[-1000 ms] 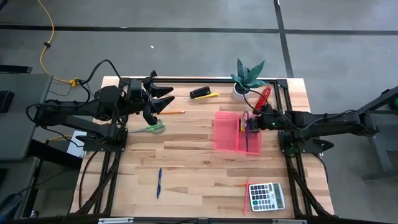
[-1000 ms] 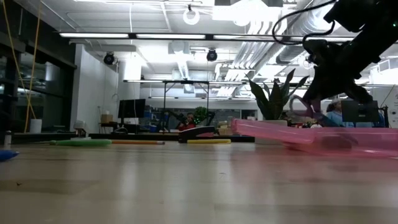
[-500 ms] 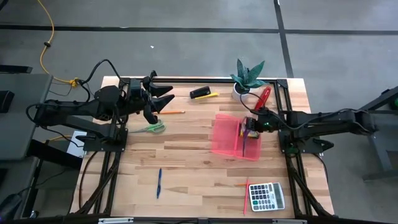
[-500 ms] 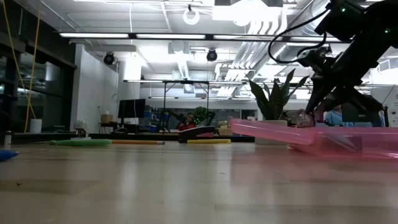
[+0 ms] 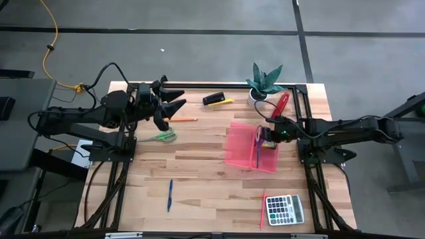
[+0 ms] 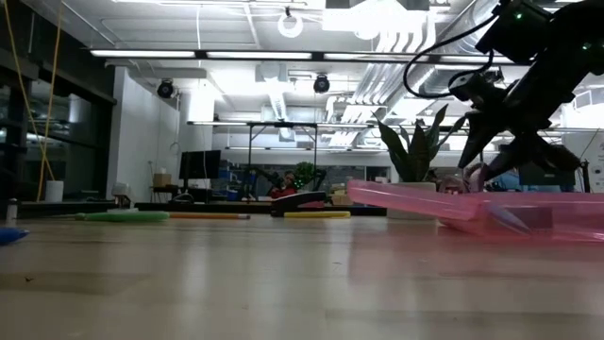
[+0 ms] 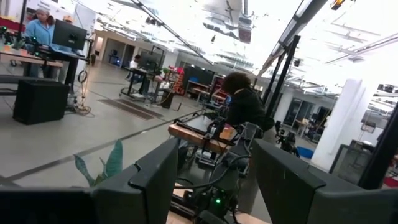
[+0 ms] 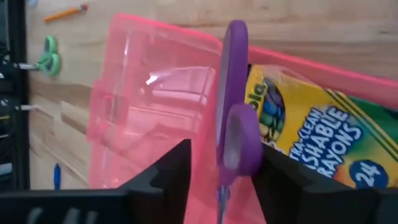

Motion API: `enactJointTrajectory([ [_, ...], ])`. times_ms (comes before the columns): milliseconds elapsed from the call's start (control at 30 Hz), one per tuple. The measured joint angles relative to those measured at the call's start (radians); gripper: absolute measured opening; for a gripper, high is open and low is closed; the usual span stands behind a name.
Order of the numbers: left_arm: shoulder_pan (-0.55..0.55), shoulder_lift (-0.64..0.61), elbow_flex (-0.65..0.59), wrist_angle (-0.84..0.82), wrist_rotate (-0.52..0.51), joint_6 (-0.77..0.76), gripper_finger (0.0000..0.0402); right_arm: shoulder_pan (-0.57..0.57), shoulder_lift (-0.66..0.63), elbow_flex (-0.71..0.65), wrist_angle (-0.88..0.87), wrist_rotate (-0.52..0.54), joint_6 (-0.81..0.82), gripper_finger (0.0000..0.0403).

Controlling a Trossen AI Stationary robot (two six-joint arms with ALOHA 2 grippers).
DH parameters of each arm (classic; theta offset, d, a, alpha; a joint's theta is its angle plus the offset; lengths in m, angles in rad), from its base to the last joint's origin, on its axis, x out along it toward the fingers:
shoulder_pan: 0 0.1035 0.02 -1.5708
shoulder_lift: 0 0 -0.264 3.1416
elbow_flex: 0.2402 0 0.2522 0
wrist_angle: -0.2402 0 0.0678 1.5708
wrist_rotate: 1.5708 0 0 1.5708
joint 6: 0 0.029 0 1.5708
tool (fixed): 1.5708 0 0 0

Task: Pack school essentials
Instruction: Put the purple scissors into the pink supply box

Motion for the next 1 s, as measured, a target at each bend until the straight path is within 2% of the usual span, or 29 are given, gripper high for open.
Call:
enactJointTrajectory([
  [100, 0.001, 0.0, 0.0, 0.001, 0.0, 0.0, 0.0195, 0.0, -0.002, 0.0, -0.016, -0.025, -0.042, 0.017],
  [300, 0.001, 0.0, 0.0, 0.001, 0.0, 0.0, 0.0195, 0.0, -0.056, 0.056, -0.142, -0.031, -0.119, 0.0176],
  [400, 0.001, 0.0, 0.0, 0.001, 0.0, 0.0, 0.0195, 0.0, -0.086, 0.116, -0.299, 0.007, -0.153, 0.0176],
  [500, 0.001, 0.0, 0.0, 0.001, 0.0, 0.0, 0.0195, 0.0, -0.102, 0.17, -0.384, 0.061, -0.178, 0.0176],
  [700, 0.001, 0.0, 0.0, 0.002, 0.0, 0.0, 0.0195, 0.0, -0.073, 0.187, -0.342, 0.158, -0.18, 0.0173],
  [833, 0.001, 0.0, 0.0, 0.002, 0.0, -0.001, 0.0195, -0.015, 0.008, 0.185, -0.298, 0.266, -0.176, 0.0134],
  [1000, 0.001, 0.0, 0.0, 0.002, 0.0, -0.004, 0.0195, -0.091, 0.155, 0.185, -0.177, 0.273, -0.243, 0.0016],
])
